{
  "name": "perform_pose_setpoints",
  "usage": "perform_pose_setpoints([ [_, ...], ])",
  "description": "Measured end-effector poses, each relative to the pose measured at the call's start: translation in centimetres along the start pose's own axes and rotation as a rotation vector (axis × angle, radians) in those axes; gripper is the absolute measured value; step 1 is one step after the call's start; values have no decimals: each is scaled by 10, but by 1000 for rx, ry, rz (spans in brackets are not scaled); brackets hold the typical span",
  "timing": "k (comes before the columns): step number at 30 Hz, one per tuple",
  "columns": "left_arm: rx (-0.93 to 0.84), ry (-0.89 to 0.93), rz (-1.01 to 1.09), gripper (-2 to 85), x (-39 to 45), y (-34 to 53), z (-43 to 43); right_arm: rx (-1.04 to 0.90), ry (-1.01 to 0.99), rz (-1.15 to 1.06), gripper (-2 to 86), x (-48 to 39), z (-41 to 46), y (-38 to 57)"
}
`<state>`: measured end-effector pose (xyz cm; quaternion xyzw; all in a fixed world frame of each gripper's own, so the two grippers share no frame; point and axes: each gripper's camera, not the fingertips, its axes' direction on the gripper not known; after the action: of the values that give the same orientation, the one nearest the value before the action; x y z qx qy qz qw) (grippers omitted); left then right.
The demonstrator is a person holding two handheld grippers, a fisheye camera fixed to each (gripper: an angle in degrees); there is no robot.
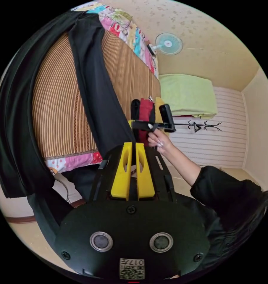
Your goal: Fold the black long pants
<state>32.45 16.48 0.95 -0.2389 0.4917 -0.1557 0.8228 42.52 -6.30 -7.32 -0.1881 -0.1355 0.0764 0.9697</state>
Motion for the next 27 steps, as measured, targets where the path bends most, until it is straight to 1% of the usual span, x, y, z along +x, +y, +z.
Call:
perform_pose_setpoints([
  [4,-15,8,34,0,4,6,-9,113,-273,-24,118,-20,-33,-64],
  [6,-8,13,35,0,1,9,-12,148,-282,-28,127,-37,-38,-89],
  [8,-5,16,44,0,-2,14,-16,165,-249,22,130,-50,-37,-113],
  [10,-13,29,60,0,-8,18,-19,124,-245,160,133,-52,-22,-140],
  [12,-26,44,47,-1,-15,19,-21,68,-234,216,138,-53,-6,-153],
  [14,-15,51,34,-2,-23,21,-26,22,-140,246,141,-57,9,-159],
  [16,-9,66,30,-2,-34,21,-34,-34,38,268,141,-65,24,-166],
  [18,-11,87,18,-2,-42,20,-41,-54,113,267,140,-72,31,-174],
  [23,8,197,-22,-2,-66,24,-60,9,287,275,134,-97,28,-200],
  [25,31,278,-61,-2,-80,32,-69,43,396,272,133,-112,22,-217],
  [27,40,321,-55,-3,-89,36,-76,67,481,265,136,-125,20,-231],
])
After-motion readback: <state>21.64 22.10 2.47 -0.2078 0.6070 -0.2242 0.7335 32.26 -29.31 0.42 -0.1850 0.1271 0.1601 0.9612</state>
